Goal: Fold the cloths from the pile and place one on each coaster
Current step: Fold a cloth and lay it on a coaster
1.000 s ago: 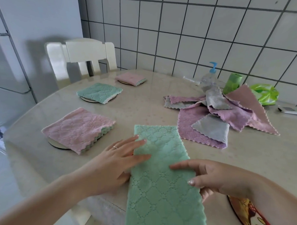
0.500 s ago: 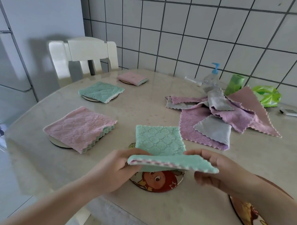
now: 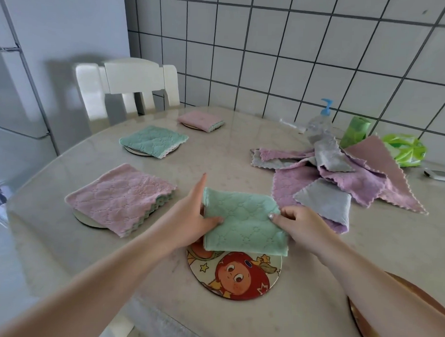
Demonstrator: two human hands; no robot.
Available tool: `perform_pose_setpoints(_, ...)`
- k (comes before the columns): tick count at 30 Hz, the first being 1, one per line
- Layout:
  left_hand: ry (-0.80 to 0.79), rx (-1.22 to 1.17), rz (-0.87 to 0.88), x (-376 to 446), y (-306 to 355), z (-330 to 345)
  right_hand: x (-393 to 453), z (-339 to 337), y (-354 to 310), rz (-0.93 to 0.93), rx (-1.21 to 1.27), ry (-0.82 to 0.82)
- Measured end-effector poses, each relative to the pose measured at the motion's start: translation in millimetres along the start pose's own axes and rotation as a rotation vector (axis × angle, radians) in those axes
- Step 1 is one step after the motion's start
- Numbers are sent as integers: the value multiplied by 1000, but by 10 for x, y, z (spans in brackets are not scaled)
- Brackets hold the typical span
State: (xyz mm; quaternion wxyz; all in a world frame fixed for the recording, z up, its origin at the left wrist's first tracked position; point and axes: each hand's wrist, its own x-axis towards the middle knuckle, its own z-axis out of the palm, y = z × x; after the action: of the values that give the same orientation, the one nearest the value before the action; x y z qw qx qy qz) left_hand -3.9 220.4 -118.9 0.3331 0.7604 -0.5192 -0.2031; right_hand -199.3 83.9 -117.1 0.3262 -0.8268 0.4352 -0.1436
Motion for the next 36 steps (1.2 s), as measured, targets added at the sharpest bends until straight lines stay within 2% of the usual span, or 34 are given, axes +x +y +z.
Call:
perform_pose_setpoints(3,-32,112,8,72,-59,-44,36,-8,20,-1,-16,-14)
perform_pose_setpoints(15,-77,208,16,202,-69,-77,157,-7,70,6,-91,10)
perform_pose_setpoints(18,34,273,42,173,-45,-79,112,-57,42,-26,-155,159)
perform_pose_setpoints(20,84,288,117,144,38,-49,67,-51,-56,-145,-202,234)
perform_pose_setpoints(22,0,322,186,149,154,33,42,20,-209,-246,-295,194)
perform_pose_setpoints(25,-156,429,224,210,282,187,99,202,-406,-236,-505,35)
perform_pose_setpoints(29,-174,576,226,233,190,315,231,436,-407,-161,-567,-97)
perform_pose_setpoints(36,-168,626,106,194,35,307,212,425,-210,-108,-602,-110)
